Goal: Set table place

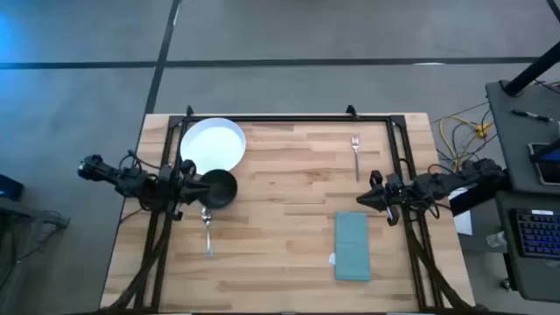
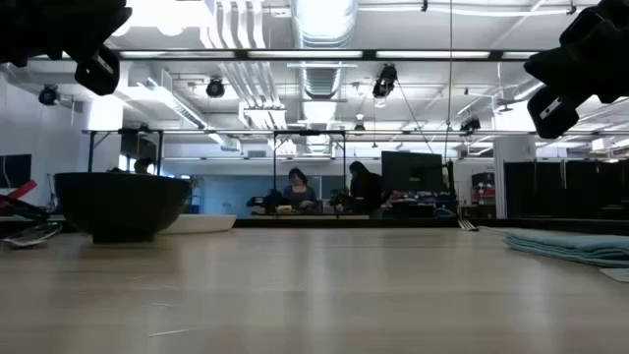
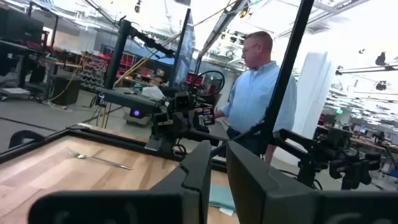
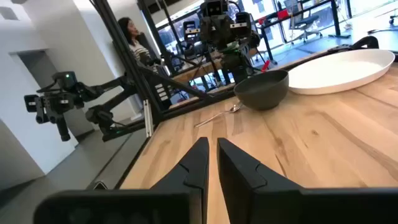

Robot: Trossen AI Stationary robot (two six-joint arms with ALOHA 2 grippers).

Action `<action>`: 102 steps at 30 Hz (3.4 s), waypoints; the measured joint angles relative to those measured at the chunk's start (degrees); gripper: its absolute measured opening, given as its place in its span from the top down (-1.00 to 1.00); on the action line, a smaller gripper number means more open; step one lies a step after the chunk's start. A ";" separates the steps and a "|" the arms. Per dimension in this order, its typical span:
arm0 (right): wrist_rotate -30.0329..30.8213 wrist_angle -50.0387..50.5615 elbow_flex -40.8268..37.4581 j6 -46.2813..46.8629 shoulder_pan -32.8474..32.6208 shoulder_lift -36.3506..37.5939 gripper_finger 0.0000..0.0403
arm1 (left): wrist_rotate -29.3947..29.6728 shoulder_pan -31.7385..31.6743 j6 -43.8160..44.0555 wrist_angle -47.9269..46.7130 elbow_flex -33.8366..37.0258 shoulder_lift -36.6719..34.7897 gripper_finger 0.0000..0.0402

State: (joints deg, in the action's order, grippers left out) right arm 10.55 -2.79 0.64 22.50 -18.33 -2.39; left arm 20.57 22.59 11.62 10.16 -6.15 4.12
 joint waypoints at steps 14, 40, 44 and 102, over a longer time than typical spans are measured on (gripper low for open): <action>0.00 0.00 0.00 0.00 -0.02 -0.02 0.87 | 0.01 0.00 0.00 0.00 0.00 0.00 0.82; 0.00 0.00 0.00 0.00 -0.01 -0.01 0.87 | 0.00 -0.01 0.00 0.00 -0.02 0.00 0.82; 0.00 0.00 -0.02 0.00 -0.02 -0.02 0.87 | -0.01 0.00 0.00 0.00 0.00 -0.01 0.82; 24.01 -35.30 0.01 29.49 0.00 -15.89 0.87 | 0.49 -0.01 0.00 0.14 -0.01 -0.01 0.82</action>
State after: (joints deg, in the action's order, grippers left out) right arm 34.56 -38.09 0.65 51.99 -18.33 -18.28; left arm 21.06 22.58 11.61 10.30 -6.16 4.11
